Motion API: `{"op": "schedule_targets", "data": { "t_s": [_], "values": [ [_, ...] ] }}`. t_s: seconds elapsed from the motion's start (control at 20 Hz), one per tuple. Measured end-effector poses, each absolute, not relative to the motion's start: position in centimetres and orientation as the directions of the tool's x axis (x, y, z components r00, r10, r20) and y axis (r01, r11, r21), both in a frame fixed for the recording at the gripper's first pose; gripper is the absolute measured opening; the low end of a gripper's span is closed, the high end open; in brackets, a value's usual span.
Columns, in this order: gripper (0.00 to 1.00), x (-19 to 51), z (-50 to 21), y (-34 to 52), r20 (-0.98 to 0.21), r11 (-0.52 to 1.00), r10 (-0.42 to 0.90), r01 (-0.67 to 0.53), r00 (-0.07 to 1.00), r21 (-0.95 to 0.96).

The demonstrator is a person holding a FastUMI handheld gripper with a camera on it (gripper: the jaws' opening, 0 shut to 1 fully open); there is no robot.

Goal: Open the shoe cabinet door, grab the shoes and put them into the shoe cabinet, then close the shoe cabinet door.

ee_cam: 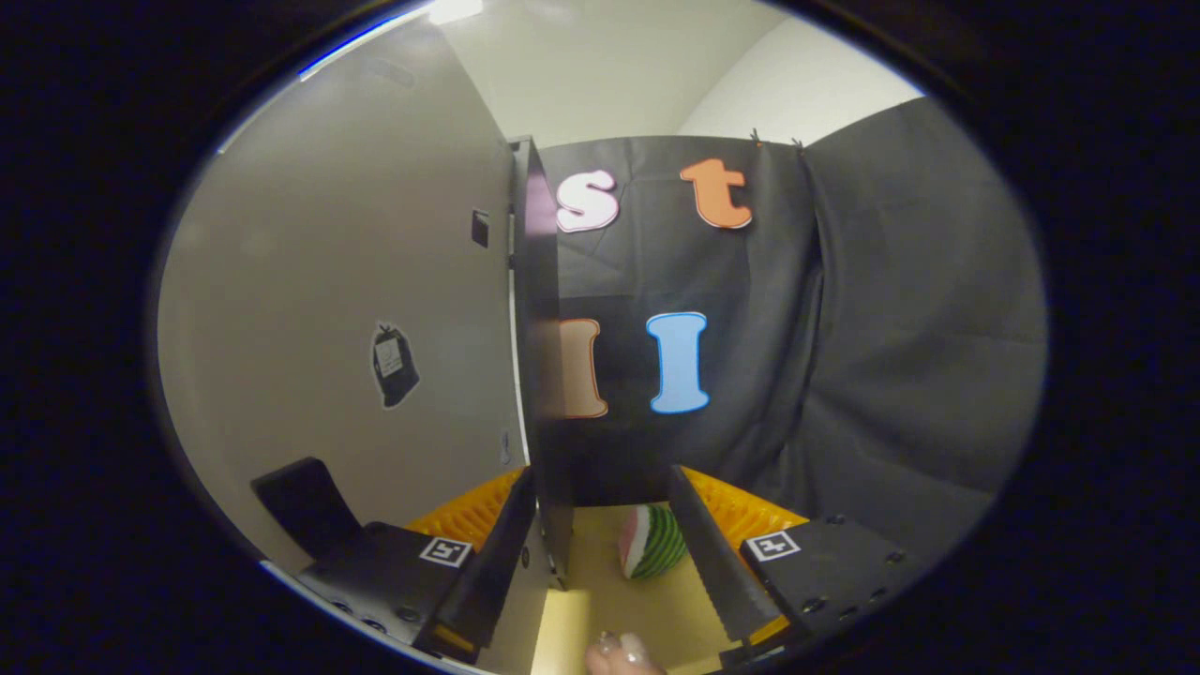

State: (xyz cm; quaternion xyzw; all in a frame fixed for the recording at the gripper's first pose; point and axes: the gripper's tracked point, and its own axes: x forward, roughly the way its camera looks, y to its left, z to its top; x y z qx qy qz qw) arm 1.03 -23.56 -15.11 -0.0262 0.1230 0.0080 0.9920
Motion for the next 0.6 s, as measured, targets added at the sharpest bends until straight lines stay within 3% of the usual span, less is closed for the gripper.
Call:
{"op": "schedule_targets", "data": {
  "t_s": [0.6],
  "values": [
    [0.91, -0.5, -16.1, -10.1, -0.239, 0.997, 0.078, -0.077, 0.968, 0.014]
  ]
}}
